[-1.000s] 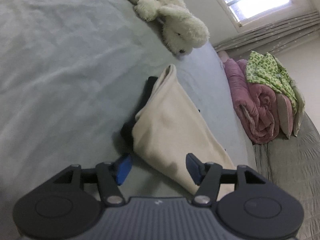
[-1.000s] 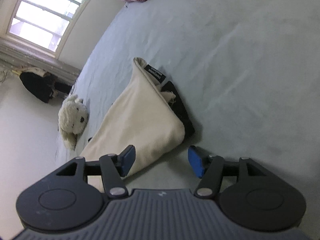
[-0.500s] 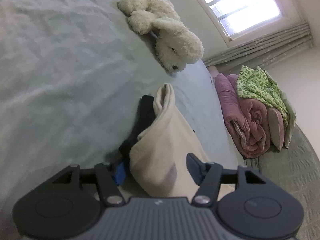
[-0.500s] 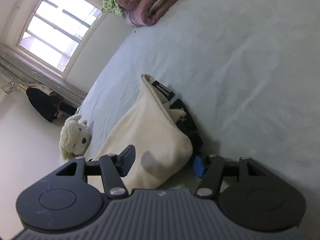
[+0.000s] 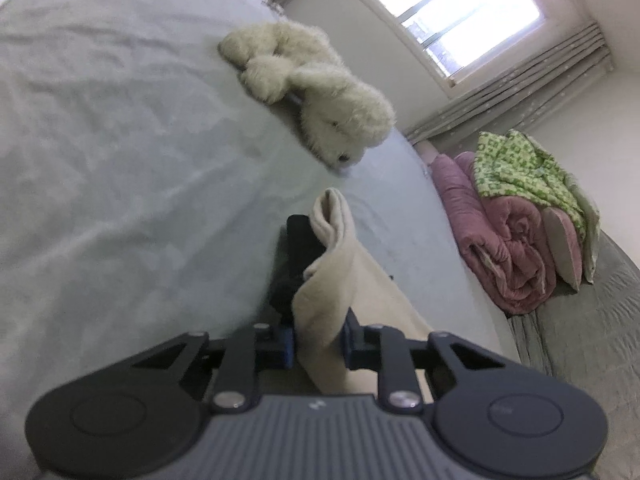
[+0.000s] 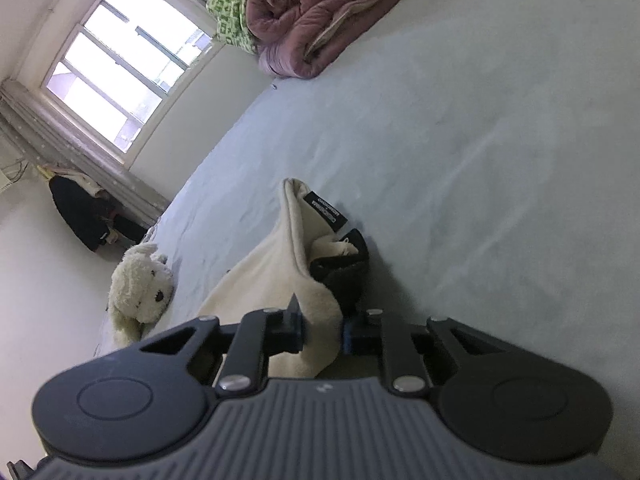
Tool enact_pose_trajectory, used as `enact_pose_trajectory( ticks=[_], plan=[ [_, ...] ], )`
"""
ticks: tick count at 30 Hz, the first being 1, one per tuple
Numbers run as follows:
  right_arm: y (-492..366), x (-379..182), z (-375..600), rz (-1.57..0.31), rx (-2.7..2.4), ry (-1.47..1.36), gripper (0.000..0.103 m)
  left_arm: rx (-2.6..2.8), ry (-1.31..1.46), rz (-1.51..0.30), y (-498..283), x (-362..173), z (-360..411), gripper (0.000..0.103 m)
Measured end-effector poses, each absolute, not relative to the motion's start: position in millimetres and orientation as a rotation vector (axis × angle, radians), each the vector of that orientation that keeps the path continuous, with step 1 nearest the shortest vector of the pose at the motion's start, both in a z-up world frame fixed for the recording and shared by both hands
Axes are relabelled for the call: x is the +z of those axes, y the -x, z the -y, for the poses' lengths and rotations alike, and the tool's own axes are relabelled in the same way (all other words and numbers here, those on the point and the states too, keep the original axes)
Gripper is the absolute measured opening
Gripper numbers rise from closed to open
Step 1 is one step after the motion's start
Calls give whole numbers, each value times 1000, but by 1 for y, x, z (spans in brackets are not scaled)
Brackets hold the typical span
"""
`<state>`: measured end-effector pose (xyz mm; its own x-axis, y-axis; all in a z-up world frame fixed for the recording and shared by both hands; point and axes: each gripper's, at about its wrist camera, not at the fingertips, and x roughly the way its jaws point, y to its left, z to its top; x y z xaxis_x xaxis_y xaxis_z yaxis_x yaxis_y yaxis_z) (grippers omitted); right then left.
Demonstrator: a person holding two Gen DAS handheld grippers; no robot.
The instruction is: Fold clothes
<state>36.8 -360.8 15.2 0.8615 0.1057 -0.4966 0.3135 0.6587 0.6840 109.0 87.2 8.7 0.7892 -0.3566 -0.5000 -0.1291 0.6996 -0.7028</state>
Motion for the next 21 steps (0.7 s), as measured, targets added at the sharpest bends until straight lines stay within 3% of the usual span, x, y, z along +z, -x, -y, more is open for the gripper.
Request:
enact_pose_trajectory(
  ticks=[21],
  plan=[
    [139, 32, 341, -581, -91, -805, 18, -160, 722, -664, 100, 41, -92, 21]
  ],
)
